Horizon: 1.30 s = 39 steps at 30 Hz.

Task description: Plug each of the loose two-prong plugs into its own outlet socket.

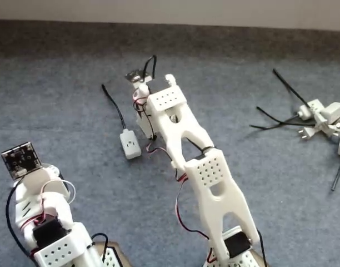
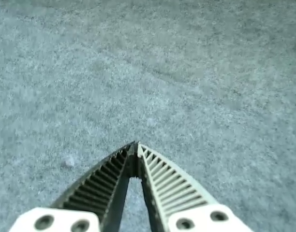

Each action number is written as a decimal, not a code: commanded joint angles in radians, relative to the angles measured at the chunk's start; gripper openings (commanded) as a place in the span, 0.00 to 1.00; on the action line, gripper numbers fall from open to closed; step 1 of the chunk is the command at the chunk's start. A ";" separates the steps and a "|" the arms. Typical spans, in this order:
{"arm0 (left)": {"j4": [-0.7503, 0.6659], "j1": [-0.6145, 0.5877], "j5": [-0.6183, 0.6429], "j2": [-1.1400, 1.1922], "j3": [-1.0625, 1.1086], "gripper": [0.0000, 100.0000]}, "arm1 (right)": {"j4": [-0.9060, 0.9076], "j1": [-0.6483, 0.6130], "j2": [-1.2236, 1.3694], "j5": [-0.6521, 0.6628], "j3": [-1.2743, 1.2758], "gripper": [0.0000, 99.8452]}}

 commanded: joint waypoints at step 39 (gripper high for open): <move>-0.282 0.602 0.222 0.711 -0.386 0.17 | 0.093 0.390 -0.746 -0.055 0.337 0.19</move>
